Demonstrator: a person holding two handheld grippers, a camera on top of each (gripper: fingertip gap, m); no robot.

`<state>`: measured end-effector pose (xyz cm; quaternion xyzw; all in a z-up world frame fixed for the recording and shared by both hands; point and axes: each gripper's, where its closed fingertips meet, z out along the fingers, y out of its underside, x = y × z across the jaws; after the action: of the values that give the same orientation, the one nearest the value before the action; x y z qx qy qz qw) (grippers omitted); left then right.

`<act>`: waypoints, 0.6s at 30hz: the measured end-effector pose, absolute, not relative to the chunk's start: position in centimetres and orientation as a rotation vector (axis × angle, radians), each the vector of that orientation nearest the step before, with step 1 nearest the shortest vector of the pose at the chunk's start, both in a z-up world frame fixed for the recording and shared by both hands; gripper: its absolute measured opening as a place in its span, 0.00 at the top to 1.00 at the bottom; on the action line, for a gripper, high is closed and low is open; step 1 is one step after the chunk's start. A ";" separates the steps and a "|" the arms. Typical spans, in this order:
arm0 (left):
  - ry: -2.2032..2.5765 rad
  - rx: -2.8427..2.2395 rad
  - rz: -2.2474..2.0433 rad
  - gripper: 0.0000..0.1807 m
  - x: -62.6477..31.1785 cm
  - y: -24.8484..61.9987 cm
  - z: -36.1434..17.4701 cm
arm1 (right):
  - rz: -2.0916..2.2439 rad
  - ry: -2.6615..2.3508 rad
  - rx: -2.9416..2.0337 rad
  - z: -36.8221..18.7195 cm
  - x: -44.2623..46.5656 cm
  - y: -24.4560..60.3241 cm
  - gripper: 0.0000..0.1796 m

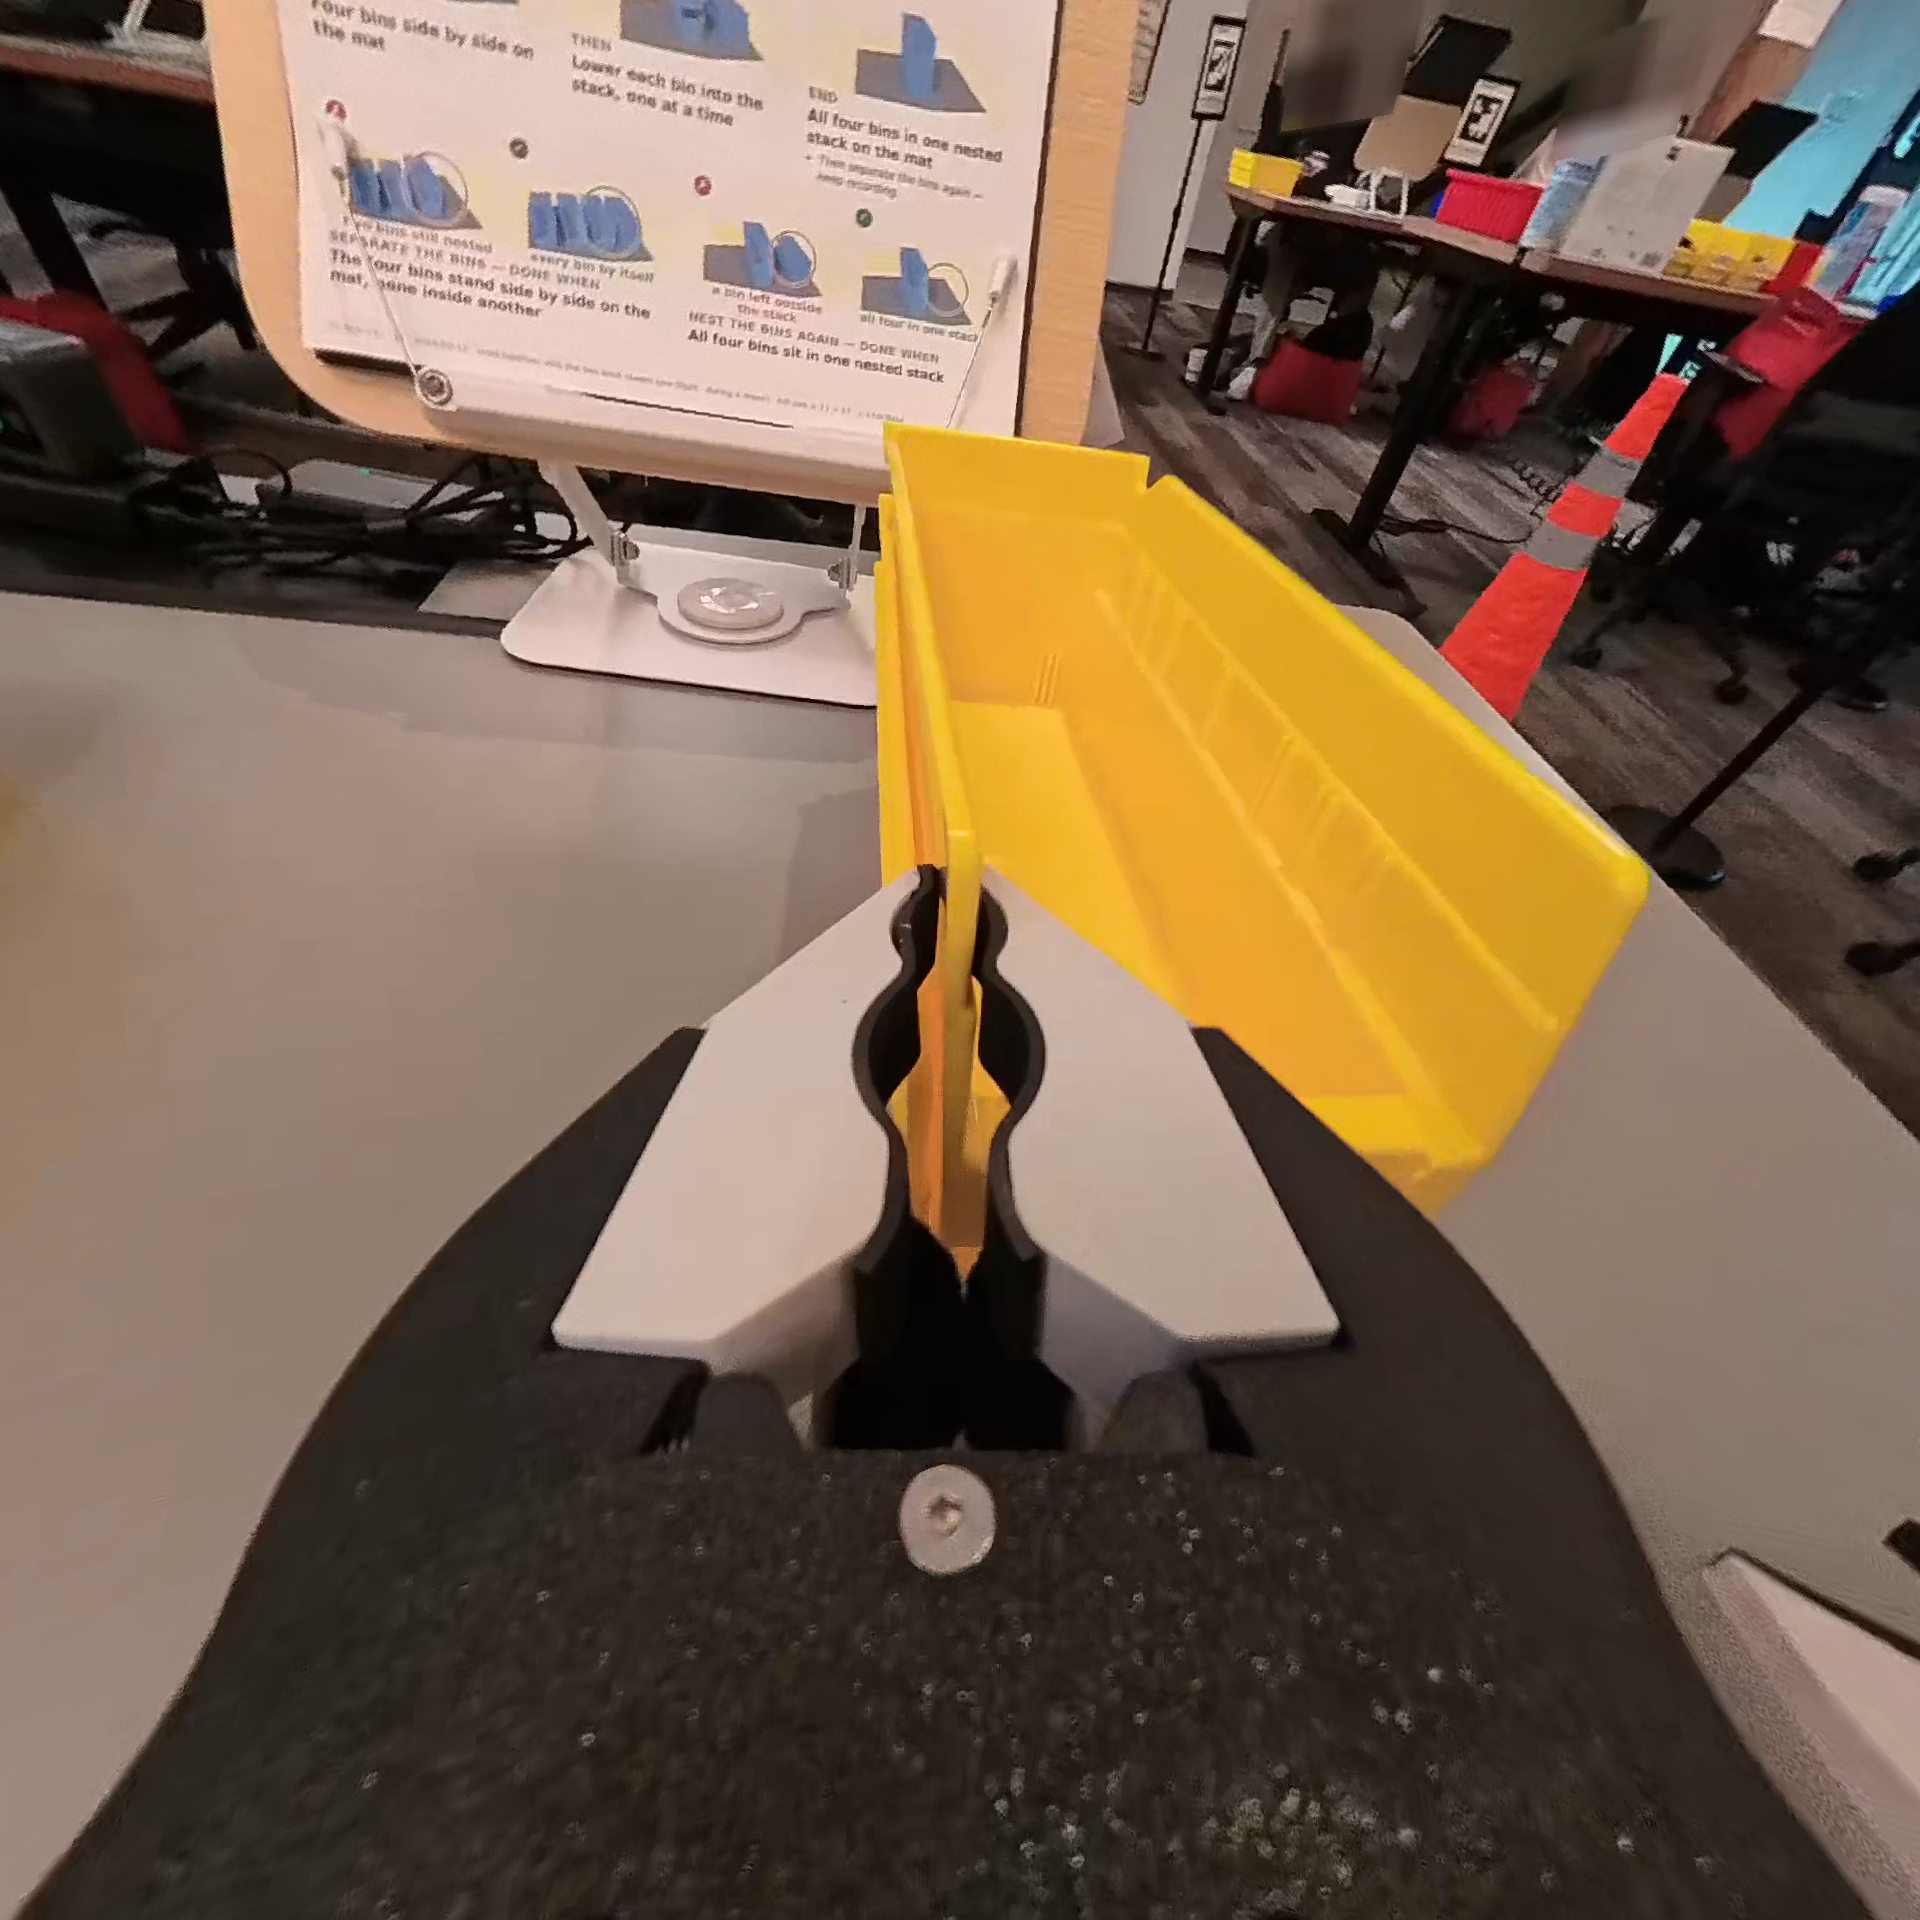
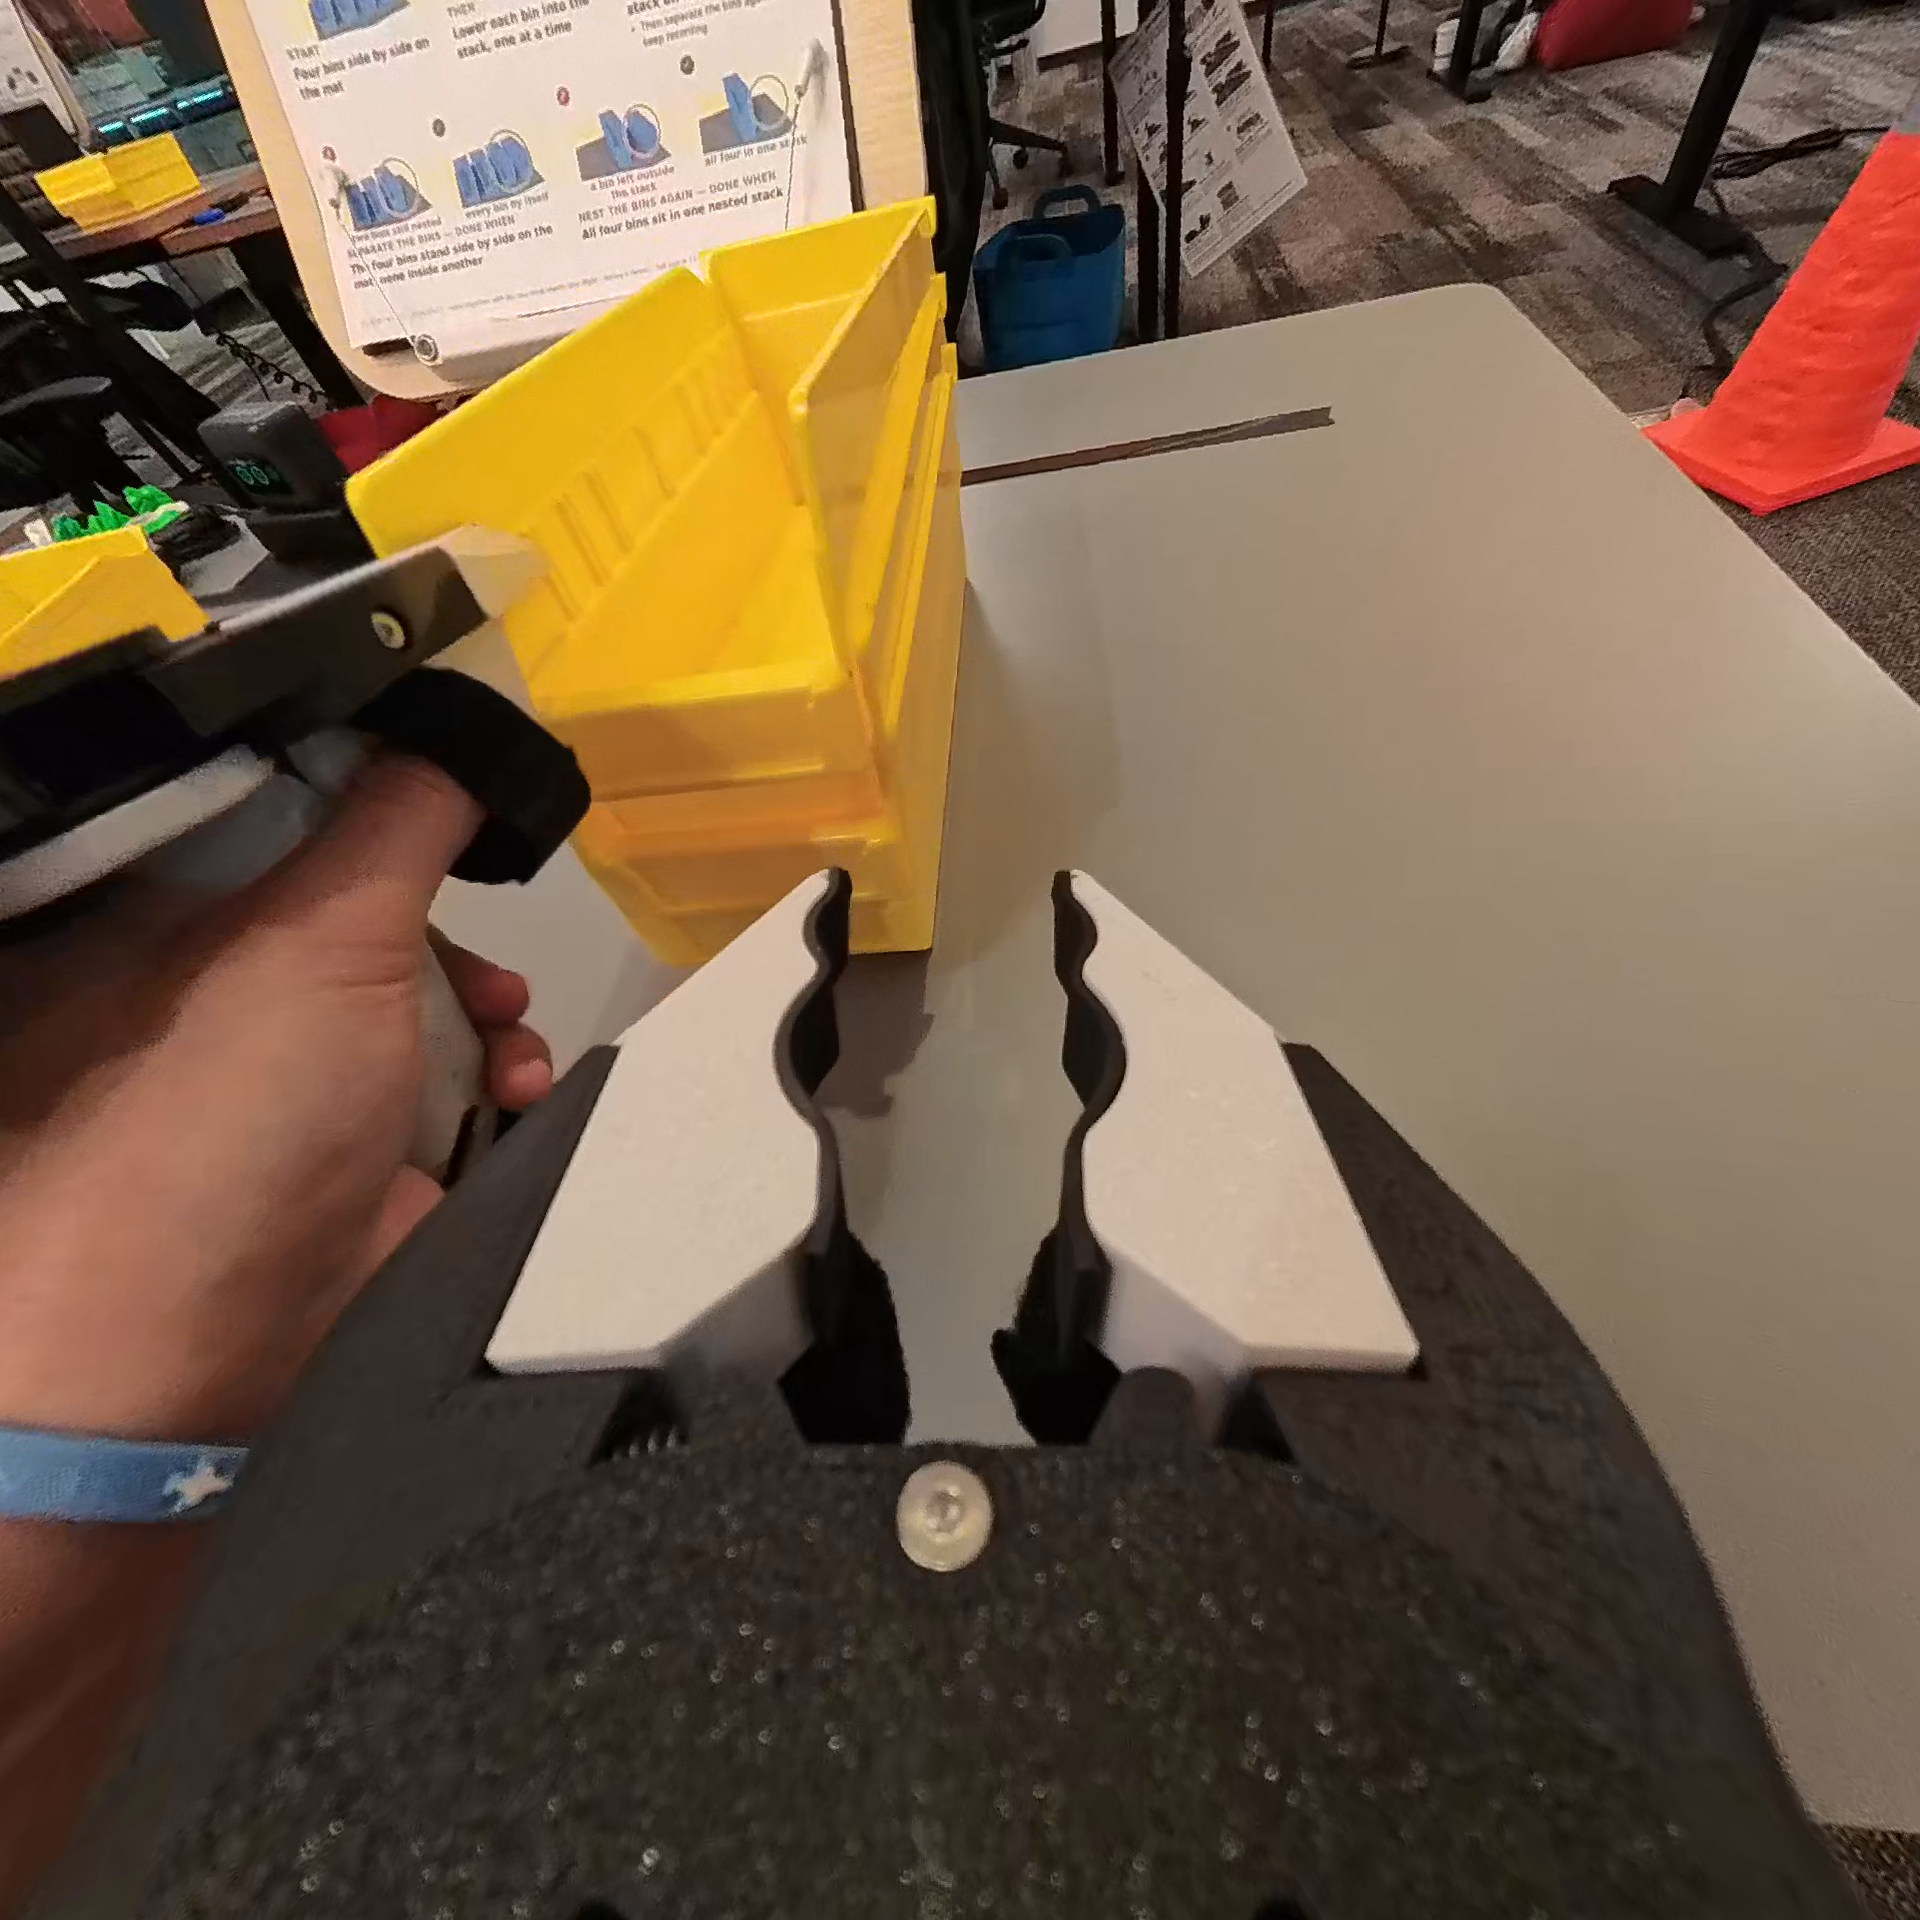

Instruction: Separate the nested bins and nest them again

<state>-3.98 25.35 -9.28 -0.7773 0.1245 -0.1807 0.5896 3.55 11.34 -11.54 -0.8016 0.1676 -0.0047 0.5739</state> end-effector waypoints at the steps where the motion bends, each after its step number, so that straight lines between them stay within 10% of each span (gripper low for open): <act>1: 0.306 -1.796 -0.406 1.00 -4.1 25.3 -9.3 | -0.013 0.391 -1.879 -11.5 3.5 11.4 0.78; 18: 0.219 -1.663 -0.412 1.00 -4.3 26.4 -9.3 | -0.007 0.367 -1.905 -12.0 3.1 11.5 0.79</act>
<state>-4.30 26.36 -9.25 -0.7320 0.0964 -0.1812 0.6497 3.11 11.49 -12.02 -0.8099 0.1563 -0.0031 0.5654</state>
